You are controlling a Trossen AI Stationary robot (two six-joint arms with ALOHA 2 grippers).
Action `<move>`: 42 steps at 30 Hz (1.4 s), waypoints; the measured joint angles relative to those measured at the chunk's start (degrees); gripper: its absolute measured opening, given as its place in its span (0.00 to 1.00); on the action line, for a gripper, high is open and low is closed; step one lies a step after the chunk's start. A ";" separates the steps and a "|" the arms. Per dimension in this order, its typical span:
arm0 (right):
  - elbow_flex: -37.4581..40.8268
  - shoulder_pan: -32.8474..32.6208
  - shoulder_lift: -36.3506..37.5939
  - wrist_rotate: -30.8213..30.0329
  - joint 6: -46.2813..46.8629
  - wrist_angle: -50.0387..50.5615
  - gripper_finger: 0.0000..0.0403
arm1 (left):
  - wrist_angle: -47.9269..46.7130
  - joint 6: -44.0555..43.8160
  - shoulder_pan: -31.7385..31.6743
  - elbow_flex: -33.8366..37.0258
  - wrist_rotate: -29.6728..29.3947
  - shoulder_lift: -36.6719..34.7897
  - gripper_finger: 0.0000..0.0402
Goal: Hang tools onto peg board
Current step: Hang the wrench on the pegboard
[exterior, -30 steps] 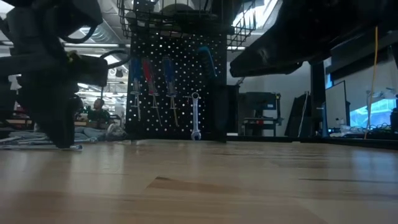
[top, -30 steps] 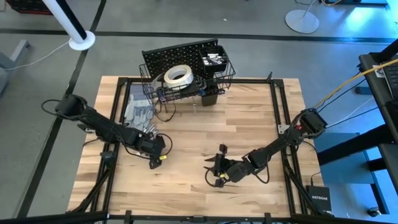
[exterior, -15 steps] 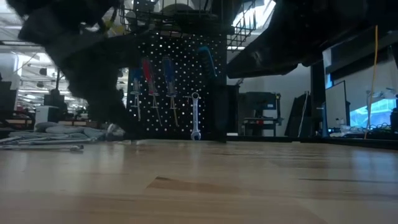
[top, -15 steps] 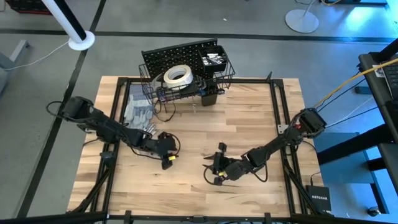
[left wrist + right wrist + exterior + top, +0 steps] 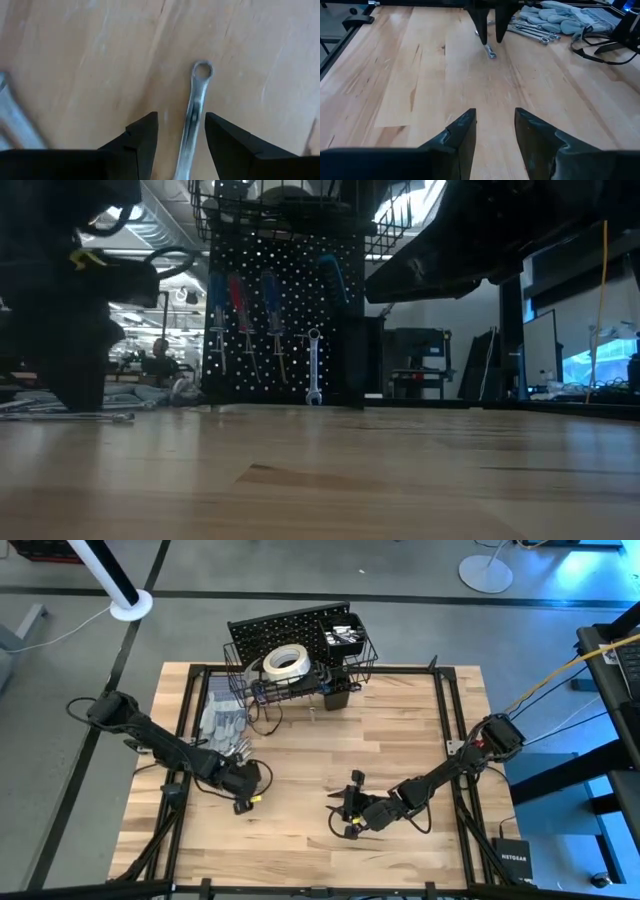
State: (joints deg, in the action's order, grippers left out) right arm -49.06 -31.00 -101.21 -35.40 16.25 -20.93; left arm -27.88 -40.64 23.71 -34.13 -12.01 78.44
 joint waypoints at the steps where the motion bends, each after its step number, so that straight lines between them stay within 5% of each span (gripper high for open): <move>1: 0.00 0.00 0.00 0.00 0.00 0.00 0.34 | 2.03 0.46 0.03 1.00 -0.17 -0.03 0.38; 16: -0.02 0.39 -0.91 0.11 -0.02 -0.19 0.34 | 22.86 4.59 -0.27 9.36 -4.06 0.89 0.37; 32: -0.02 1.05 -1.55 2.03 -0.05 -1.50 0.34 | 35.28 9.28 -0.76 10.20 -4.74 6.97 0.01; 42: -0.02 1.15 -1.57 2.01 -0.09 -1.76 0.34 | 54.11 14.30 -1.56 6.96 -4.77 16.40 0.01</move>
State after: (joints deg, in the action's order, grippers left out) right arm -49.08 -29.86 -102.78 -33.39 16.16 -22.69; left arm 26.23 -26.34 22.15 -27.17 -16.78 94.85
